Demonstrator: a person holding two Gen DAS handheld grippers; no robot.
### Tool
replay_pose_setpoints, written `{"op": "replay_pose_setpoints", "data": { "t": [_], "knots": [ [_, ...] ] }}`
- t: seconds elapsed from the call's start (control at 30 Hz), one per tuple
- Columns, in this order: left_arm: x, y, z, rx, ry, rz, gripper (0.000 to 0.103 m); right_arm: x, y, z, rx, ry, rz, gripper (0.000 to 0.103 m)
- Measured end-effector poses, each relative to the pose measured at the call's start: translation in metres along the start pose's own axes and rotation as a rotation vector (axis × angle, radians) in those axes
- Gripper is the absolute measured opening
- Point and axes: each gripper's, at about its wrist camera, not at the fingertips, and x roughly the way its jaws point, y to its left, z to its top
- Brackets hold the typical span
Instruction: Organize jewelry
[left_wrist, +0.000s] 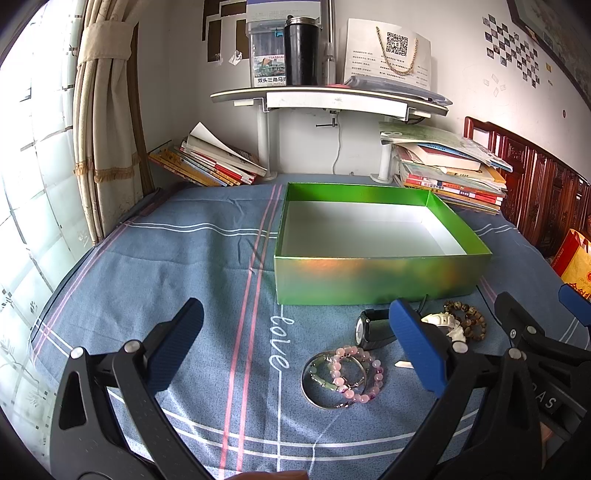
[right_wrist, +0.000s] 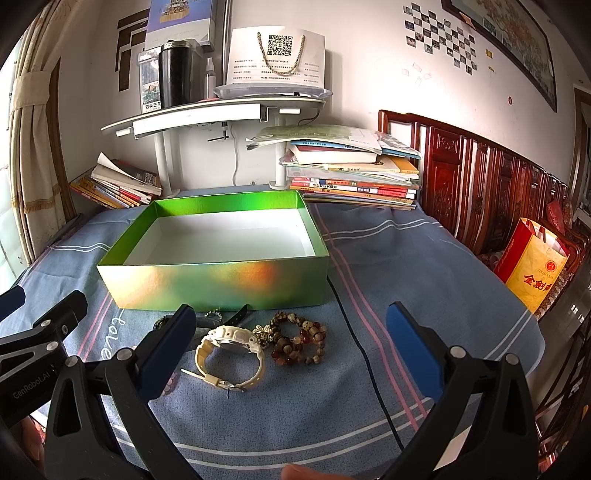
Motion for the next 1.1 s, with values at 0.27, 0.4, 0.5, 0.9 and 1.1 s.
{"op": "replay_pose_setpoints", "data": {
  "t": [0.27, 0.4, 0.5, 0.9, 1.1],
  "knots": [
    [0.000, 0.000, 0.000, 0.000, 0.000, 0.000, 0.099, 0.000, 0.000, 0.000, 0.000, 0.000, 0.000, 0.101],
    [0.000, 0.001, -0.002, 0.001, 0.001, 0.001, 0.099, 0.000, 0.000, 0.000, -0.001, 0.001, 0.000, 0.101],
    [0.001, 0.003, -0.006, 0.002, 0.001, 0.001, 0.099, 0.001, 0.000, 0.000, -0.001, 0.001, 0.000, 0.101],
    [0.013, 0.015, -0.006, -0.007, 0.016, 0.002, 0.099, 0.015, -0.015, 0.006, -0.033, 0.021, -0.057, 0.101],
    [0.035, 0.032, -0.016, -0.002, 0.124, -0.009, 0.099, 0.055, -0.048, -0.002, -0.029, 0.204, -0.052, 0.100]
  ]
}}
